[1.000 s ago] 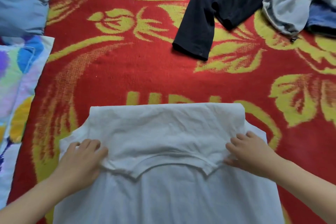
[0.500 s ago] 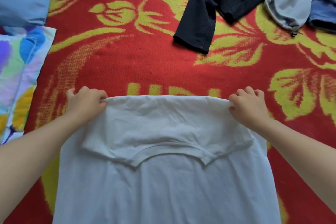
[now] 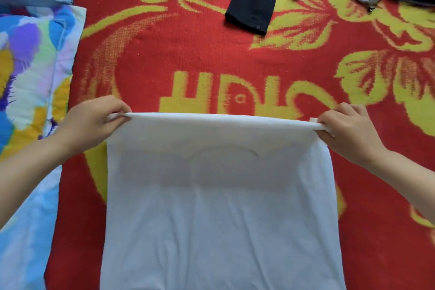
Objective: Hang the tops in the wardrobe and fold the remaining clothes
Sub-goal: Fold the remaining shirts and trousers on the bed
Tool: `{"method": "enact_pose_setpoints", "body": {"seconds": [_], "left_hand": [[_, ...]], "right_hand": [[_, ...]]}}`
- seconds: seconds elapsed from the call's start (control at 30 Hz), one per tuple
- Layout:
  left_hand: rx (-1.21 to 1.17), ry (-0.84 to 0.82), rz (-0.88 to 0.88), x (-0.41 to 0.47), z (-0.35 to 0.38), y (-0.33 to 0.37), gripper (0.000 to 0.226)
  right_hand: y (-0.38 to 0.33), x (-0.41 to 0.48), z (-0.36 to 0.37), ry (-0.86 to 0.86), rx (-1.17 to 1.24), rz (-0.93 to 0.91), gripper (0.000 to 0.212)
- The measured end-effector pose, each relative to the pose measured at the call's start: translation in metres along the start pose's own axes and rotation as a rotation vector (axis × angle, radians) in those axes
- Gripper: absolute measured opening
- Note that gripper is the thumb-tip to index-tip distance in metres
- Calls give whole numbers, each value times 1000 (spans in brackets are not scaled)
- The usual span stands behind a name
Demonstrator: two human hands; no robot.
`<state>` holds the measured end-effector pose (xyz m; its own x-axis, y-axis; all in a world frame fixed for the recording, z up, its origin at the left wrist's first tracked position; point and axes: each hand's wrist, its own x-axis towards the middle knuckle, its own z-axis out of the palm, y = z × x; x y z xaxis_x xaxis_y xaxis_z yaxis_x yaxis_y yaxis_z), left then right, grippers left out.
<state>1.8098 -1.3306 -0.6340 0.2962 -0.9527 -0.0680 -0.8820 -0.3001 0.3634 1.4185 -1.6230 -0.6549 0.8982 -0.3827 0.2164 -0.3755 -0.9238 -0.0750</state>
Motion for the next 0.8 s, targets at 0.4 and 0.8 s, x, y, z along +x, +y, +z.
{"method": "enact_pose_setpoints", "body": {"seconds": [0.4, 0.8], "left_hand": [[231, -148, 204, -145, 61, 41, 12], [270, -341, -330, -106, 94, 62, 37]], "right_hand": [[-67, -118, -6, -379, -159, -243, 5], [-93, -87, 36, -557, -169, 185, 33]]}}
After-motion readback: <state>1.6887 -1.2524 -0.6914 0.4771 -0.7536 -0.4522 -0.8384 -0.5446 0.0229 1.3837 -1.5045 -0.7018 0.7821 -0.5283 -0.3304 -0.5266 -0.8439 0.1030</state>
